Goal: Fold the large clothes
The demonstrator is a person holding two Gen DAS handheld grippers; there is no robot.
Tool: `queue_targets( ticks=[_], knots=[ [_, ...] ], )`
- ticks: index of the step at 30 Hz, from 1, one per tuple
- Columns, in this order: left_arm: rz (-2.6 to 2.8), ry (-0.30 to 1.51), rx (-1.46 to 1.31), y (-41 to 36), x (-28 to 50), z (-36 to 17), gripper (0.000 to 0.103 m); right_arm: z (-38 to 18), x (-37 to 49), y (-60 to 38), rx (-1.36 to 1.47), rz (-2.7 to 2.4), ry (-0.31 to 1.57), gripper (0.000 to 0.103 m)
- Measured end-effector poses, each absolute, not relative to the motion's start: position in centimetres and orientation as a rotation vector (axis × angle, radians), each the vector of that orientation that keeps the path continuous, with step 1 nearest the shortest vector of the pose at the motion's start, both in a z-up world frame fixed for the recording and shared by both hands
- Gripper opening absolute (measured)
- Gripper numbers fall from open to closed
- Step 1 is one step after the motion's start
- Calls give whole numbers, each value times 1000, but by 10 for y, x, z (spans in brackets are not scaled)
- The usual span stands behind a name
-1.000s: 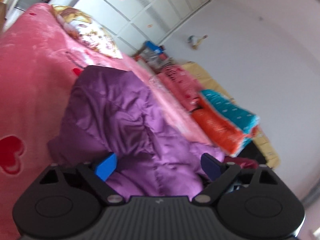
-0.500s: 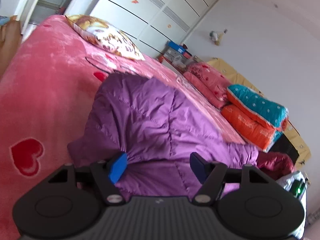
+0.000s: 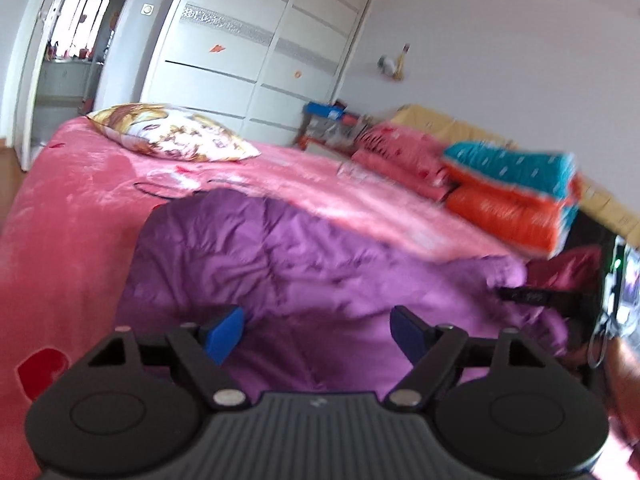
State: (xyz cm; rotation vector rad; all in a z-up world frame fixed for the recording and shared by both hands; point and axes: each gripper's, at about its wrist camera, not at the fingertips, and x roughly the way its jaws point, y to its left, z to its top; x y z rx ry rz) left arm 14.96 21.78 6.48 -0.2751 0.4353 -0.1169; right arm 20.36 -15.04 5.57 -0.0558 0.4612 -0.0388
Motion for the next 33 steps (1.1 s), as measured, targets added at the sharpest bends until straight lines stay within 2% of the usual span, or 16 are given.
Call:
queue_targets(
  ticks=[4, 11, 26, 28, 30, 32, 33],
  knots=[
    [-86, 446, -199, 211, 153, 54, 82, 25, 222, -162, -65, -76, 527, 52],
    [-75, 405, -120, 200, 150, 39, 85, -3, 240, -172, -33, -83, 537, 55],
    [-89, 399, -111, 195, 155, 30, 91, -17, 240, -175, -7, -76, 512, 60],
    [-99, 427, -122, 197, 155, 38, 92, -15, 240, -175, -6, -70, 512, 64],
    [-133, 464, -190, 208, 157, 50, 92, -12, 240, -179, 14, -52, 516, 74],
    [-157, 484, -327, 229, 158, 65, 92, -4, 237, -188, 67, -5, 518, 101],
    [-168, 485, -397, 240, 157, 73, 92, 1, 232, -194, 103, 18, 511, 103]
  ],
)
